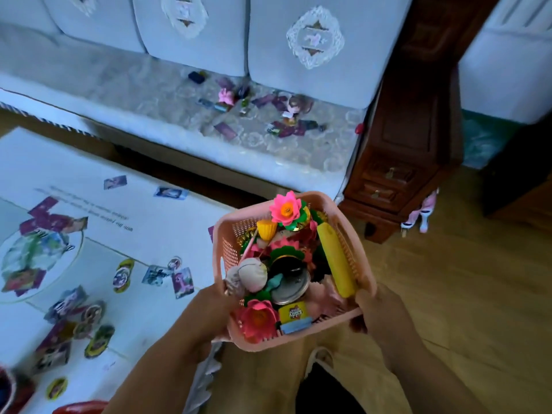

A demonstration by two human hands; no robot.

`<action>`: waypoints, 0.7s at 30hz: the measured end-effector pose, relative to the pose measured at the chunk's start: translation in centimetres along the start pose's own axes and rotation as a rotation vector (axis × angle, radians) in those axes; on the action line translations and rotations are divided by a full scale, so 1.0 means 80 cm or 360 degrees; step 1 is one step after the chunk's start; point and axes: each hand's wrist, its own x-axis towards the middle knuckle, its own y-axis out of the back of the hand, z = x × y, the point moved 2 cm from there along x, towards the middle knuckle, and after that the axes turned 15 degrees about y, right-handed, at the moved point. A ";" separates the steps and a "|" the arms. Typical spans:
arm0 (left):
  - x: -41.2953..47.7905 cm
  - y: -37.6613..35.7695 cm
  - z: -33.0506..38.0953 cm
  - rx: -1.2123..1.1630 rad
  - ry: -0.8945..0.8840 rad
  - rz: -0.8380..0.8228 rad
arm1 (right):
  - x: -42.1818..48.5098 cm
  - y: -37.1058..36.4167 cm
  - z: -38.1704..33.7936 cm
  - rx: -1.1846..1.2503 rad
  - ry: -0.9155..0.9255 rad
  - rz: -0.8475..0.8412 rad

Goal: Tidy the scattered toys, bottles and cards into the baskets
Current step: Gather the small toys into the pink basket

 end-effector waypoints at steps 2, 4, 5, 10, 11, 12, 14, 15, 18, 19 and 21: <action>0.028 -0.015 0.049 -0.0045 0.0018 0.0017 | 0.062 0.013 -0.022 -0.0024 -0.0013 -0.0063; 0.053 -0.030 0.097 -0.0110 0.0014 0.0036 | 0.123 0.023 -0.047 -0.0097 0.0031 -0.0164; 0.058 -0.034 0.113 -0.0106 0.0008 0.0071 | 0.140 0.025 -0.060 -0.0129 0.0053 -0.0171; 0.116 -0.052 0.214 -0.0238 0.0077 0.0157 | 0.281 0.018 -0.108 -0.0203 0.0088 -0.0217; 0.135 -0.053 0.238 -0.0262 0.0084 0.0149 | 0.317 0.013 -0.114 -0.0218 0.0074 -0.0221; 0.151 -0.052 0.258 -0.0295 0.0085 0.0134 | 0.347 0.008 -0.119 -0.0232 0.0068 -0.0232; 0.177 -0.051 0.295 -0.0378 0.0088 0.0077 | 0.397 -0.005 -0.130 -0.0254 0.0040 -0.0258; 0.198 -0.049 0.320 -0.0397 0.0100 0.0066 | 0.431 -0.012 -0.136 -0.0250 0.0038 -0.0270; 0.248 -0.050 0.380 -0.0416 0.0140 0.0083 | 0.510 -0.025 -0.151 -0.0271 0.0002 -0.0296; 0.266 -0.052 0.401 -0.0420 0.0158 0.0086 | 0.539 -0.031 -0.155 -0.0266 -0.0041 -0.0307; 0.300 -0.053 0.435 -0.0395 0.0206 0.0117 | 0.587 -0.038 -0.159 -0.0254 -0.0105 -0.0331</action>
